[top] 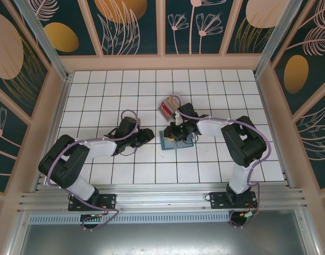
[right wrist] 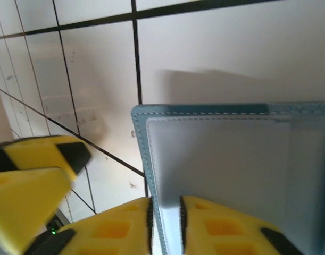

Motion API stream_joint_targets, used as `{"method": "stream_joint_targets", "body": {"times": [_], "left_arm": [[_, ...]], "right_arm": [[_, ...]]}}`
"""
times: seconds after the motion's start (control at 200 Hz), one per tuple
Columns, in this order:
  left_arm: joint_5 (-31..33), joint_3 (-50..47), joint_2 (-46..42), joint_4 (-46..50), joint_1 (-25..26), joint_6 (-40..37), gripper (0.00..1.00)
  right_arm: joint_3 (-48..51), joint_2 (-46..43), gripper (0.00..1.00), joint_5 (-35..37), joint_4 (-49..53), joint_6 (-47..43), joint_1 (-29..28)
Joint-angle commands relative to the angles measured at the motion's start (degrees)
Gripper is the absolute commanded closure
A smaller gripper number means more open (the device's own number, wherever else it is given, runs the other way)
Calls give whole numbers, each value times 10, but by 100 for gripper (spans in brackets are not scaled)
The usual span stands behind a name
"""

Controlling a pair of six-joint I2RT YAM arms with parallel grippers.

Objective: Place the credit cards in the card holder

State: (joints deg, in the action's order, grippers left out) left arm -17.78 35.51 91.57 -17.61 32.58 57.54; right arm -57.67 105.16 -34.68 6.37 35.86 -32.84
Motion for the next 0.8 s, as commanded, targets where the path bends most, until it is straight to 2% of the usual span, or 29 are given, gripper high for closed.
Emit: {"method": "stream_joint_targets", "body": {"times": [0.0, 0.18, 0.315, 0.526, 0.591, 0.691, 0.796], "left_arm": [[-38, -4, 12, -39, 5, 0, 56], [-63, 23, 51, -21, 17, -25, 55], [-83, 33, 94, -52, 32, -11, 54], [-86, 68, 141, -51, 55, -12, 53], [-61, 87, 150, -4, 57, -21, 55], [25, 131, 155, 124, 66, -60, 56], [61, 155, 157, 179, 70, -83, 56]], "right_arm": [[-20, 18, 85, -13, -6, 0, -1], [-30, 37, 93, 9, -3, 6, 0], [-22, 39, 97, 15, -18, 18, 7], [-3, 42, 100, -18, -70, 51, 11], [6, 38, 100, -25, -84, 60, 11], [20, 26, 100, -28, -101, 73, 12], [36, 20, 100, -37, -125, 90, 12]]}}
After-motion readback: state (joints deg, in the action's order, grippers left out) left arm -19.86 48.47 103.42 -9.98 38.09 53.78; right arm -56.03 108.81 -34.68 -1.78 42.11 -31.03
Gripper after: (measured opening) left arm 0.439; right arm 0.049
